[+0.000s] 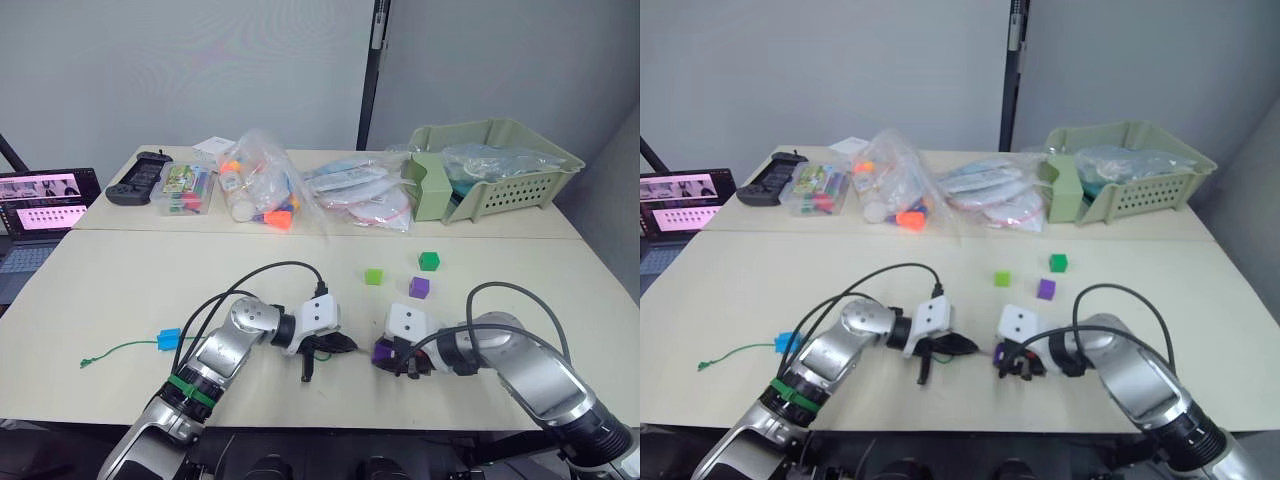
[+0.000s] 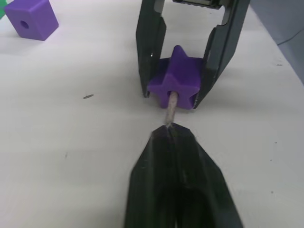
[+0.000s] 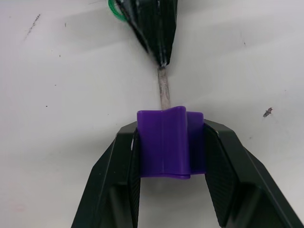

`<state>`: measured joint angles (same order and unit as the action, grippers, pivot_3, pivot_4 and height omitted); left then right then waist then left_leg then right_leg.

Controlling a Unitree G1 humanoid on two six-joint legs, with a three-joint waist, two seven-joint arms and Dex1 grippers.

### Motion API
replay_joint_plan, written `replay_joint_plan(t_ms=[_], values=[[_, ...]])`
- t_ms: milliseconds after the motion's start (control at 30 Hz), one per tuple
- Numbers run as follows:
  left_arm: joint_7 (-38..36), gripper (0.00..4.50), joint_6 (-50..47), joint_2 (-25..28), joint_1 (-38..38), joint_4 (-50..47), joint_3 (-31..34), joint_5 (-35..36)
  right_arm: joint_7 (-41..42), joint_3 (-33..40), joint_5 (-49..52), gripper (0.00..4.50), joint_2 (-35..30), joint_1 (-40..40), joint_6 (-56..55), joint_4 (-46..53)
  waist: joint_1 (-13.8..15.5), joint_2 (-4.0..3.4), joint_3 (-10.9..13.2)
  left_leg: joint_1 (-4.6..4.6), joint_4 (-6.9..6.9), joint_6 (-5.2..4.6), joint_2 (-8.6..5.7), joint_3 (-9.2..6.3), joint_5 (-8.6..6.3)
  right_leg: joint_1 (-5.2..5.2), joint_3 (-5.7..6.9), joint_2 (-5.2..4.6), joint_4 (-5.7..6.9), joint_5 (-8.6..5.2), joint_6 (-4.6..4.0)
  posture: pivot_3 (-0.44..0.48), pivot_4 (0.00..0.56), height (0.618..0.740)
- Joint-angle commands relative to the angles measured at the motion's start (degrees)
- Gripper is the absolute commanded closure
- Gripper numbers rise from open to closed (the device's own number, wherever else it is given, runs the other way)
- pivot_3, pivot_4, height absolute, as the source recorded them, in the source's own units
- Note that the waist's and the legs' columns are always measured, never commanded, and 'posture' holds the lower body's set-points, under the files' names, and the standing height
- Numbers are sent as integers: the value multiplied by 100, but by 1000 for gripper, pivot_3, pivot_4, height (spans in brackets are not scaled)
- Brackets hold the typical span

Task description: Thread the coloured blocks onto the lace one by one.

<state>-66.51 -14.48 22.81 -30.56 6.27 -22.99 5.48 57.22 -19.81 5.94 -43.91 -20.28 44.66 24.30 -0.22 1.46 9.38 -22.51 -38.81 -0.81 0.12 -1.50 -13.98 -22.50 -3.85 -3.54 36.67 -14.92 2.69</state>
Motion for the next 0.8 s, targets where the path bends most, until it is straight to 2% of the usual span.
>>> replay_joint_plan(t_ms=[33, 367, 500, 667, 800], values=[[35, 4478, 142, -63, -108, -8, -17, -32, 53, -43, 148, 3176, -77, 111, 148, 136, 1, 0, 0, 0, 0, 0, 0, 0, 0, 0, 0, 0, 0, 0, 0, 0, 150, 740], [19, 4478, 29, -335, -114, -245, -219, 1, 31, -68, 158, 3176, -36, 71, 263, 216, 1, 0, 0, -4, 0, 0, 0, 0, 0, -2, 0, 0, -1, 0, 0, 0, 150, 740], [134, 4478, 128, -550, -180, -61, -369, -121, 18, -82, 162, 3176, -10, 41, 298, 228, 4, 0, 0, -4, 0, 0, 0, 0, 0, -3, 0, 1, 0, 0, 0, 0, 150, 740], [142, 4478, 124, -527, -229, -15, -335, -169, 5, -98, 164, 3176, 14, 31, 335, 240, 14, 0, 0, -4, -4, 0, -3, 0, 0, 1, 0, -1, -1, 0, 0, 0, 150, 740], [79, 3363, 34, -410, -209, -194, -91, 37, -16, -95, 159, 3176, 17, 47, 325, 225, 12, 0, 0, -4, -3, 0, -2, 0, 0, 0, 0, -1, -1, 0, 0, 0, 150, 740]])
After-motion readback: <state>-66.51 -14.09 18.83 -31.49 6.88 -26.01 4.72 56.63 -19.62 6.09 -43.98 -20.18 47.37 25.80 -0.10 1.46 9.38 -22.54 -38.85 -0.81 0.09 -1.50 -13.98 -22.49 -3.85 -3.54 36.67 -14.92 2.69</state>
